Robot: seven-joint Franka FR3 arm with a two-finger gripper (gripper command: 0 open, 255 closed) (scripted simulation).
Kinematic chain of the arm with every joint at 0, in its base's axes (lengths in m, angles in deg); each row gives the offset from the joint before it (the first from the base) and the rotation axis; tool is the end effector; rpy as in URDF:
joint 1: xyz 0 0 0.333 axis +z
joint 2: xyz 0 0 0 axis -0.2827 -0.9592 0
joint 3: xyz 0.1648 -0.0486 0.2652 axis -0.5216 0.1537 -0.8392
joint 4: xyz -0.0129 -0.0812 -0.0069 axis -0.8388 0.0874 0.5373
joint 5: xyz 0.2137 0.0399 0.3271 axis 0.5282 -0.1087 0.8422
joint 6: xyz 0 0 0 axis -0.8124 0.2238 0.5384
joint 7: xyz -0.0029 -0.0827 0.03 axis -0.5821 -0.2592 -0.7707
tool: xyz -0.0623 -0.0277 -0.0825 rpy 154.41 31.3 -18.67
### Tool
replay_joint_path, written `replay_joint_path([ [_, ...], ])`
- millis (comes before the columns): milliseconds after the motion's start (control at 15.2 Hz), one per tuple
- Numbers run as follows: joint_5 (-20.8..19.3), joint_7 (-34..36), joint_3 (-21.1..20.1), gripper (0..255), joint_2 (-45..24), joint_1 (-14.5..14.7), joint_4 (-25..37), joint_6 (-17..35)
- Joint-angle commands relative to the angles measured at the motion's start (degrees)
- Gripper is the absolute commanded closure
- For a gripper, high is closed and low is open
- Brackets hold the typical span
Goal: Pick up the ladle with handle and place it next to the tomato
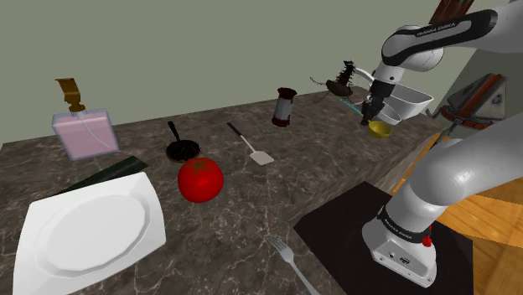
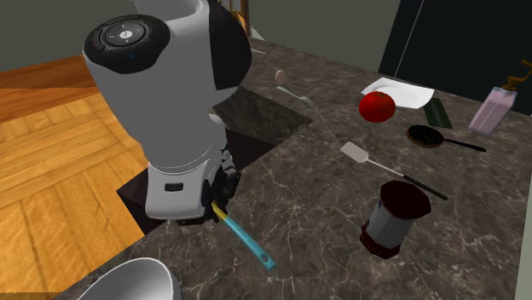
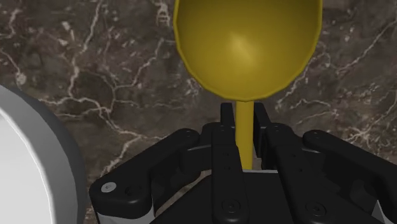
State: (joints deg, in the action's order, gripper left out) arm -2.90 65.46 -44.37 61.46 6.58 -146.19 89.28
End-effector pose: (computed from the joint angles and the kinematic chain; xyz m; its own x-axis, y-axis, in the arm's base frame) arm 0.2627 -0.2960 0.4091 0.9613 -0.2637 -0.0802 -0.2737 -0.9475 -0.1655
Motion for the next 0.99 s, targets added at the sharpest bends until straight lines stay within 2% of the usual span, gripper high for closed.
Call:
replay_joint_path([
  [0,0.0,0.4,-0.7,255,0.9,-0.1,1.1,-2.0],
  [924,1.0,1.7,-3.7,255,3.7,-0.1,9.8,-13.4],
])
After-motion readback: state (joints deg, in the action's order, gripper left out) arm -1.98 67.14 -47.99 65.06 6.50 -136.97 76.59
